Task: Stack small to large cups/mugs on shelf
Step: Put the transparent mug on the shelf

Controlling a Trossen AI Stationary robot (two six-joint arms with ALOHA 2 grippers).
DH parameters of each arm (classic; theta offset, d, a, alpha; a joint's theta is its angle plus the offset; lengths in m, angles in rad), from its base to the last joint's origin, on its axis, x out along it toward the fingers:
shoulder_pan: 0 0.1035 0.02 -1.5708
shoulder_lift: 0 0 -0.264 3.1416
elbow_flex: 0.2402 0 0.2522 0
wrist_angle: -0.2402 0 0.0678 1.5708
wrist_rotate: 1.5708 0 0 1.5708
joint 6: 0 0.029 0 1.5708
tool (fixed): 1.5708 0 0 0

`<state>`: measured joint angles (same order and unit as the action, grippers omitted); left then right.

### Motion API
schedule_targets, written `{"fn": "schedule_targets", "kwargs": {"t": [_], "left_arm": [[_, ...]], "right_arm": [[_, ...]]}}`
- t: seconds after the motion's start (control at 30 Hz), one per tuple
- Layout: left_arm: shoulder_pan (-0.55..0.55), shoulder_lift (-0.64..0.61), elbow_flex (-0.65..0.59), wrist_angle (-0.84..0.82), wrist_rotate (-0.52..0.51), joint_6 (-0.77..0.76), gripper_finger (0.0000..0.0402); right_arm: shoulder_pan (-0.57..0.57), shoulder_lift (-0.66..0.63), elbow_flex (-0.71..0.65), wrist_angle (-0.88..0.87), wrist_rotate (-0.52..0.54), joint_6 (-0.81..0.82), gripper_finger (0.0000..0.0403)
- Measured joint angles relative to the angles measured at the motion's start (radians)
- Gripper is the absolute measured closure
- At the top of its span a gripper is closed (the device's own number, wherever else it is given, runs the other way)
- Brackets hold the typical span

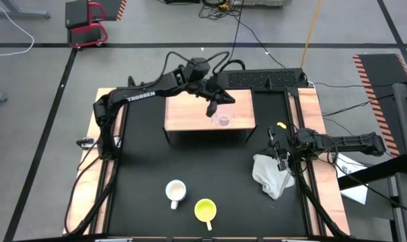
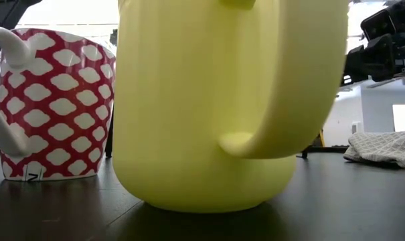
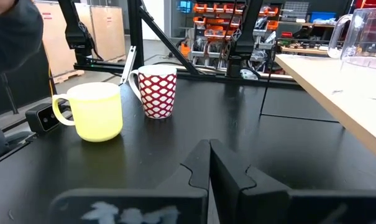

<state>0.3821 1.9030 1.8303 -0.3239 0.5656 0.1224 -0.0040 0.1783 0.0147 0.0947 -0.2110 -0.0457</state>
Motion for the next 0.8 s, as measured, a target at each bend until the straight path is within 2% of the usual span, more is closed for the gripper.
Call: {"fn": "schedule_targets", "kwargs": {"t": [0.27, 0.6, 0.8], "left_arm": [[0.0, -0.001, 0.129, -0.225, -0.013, 0.071, 0.038], [-0.018, 0.001, 0.159, -0.281, -0.094, 0.135, 0.038], [-0.023, 0.001, 0.159, -0.352, -0.096, 0.178, 0.038]], "right_arm": [[0.0, 0.0, 0.0, 0.0, 0.0, 0.0, 0.0403], [0.0, 0.0, 0.0, -0.001, 0.0, 0.0, 0.0403], [0.0, 0.0, 0.0, -0.001, 0.0, 0.0, 0.0403]]}}
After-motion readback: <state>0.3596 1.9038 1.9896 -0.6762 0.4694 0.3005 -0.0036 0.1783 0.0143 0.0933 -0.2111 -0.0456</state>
